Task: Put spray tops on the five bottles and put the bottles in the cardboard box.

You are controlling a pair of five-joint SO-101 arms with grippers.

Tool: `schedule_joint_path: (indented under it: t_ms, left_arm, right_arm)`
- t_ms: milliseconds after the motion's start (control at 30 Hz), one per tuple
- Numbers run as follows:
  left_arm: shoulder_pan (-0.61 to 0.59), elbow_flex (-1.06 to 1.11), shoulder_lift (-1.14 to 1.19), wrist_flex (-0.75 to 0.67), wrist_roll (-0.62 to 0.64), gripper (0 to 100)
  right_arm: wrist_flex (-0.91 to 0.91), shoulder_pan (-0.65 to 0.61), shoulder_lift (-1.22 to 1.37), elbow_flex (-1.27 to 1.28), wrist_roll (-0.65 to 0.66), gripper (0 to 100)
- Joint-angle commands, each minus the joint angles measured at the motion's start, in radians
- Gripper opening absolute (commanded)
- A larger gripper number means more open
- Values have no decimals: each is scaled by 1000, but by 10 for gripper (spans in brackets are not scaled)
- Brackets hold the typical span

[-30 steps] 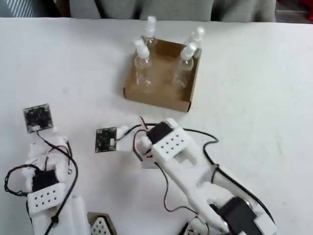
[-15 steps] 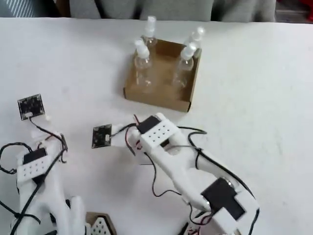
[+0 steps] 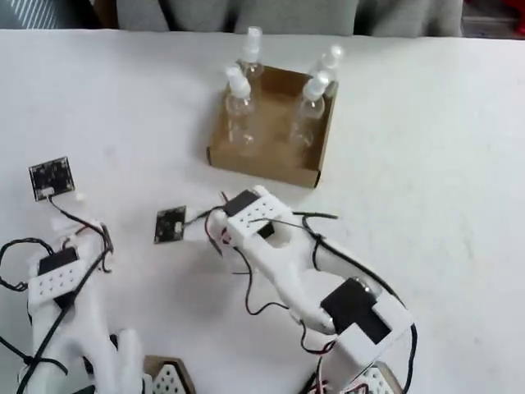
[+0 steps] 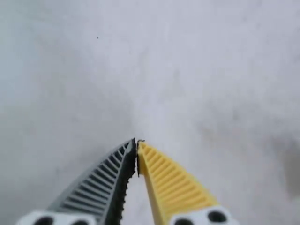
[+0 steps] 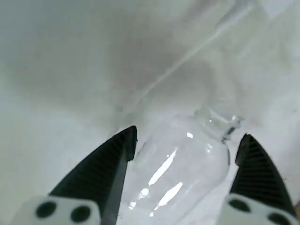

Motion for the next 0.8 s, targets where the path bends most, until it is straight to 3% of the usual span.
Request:
schedule_joint_path:
  t_ms: [0, 133, 367, 567, 767]
  left_arm:
    - [-5, -54, 1, -26, 5, 23]
    - [-5, -54, 1, -26, 5, 23]
    - [-5, -54, 1, -25, 5, 23]
    - [-5, -54, 1, -25, 5, 23]
    - [-5, -54, 1, -25, 3, 23]
  right_arm:
    - [-12, 24, -12, -41, -60, 241]
    - [-15, 27, -13, -43, -95, 178]
    - [-25, 25, -5, -52, -129, 295]
    - [-25, 39, -4, -58, -127, 257]
    - [-27, 56, -2, -57, -127, 300]
